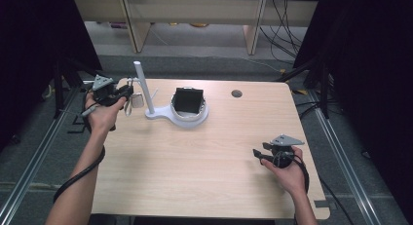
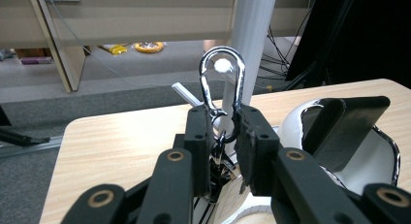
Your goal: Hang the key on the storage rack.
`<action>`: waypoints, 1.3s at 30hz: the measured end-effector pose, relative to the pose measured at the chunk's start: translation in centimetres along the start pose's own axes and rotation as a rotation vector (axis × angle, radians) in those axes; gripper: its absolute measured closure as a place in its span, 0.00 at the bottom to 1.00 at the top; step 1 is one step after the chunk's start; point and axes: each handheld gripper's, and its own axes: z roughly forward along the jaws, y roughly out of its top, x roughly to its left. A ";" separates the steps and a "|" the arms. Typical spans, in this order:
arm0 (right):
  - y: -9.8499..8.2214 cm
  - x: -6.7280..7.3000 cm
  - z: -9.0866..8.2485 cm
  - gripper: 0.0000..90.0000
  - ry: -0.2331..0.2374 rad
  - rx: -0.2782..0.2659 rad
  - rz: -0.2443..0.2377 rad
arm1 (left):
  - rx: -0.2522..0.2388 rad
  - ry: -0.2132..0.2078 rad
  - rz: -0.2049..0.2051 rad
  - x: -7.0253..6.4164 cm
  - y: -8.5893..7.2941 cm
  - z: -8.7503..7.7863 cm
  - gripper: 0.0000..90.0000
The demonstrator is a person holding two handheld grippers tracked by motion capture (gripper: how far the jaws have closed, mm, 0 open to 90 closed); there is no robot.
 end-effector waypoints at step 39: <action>-0.1 0.0 0.0 0.54 0.005 0.004 0.002 | 0.032 -0.019 -0.010 -0.7 -0.6 1.8 0.83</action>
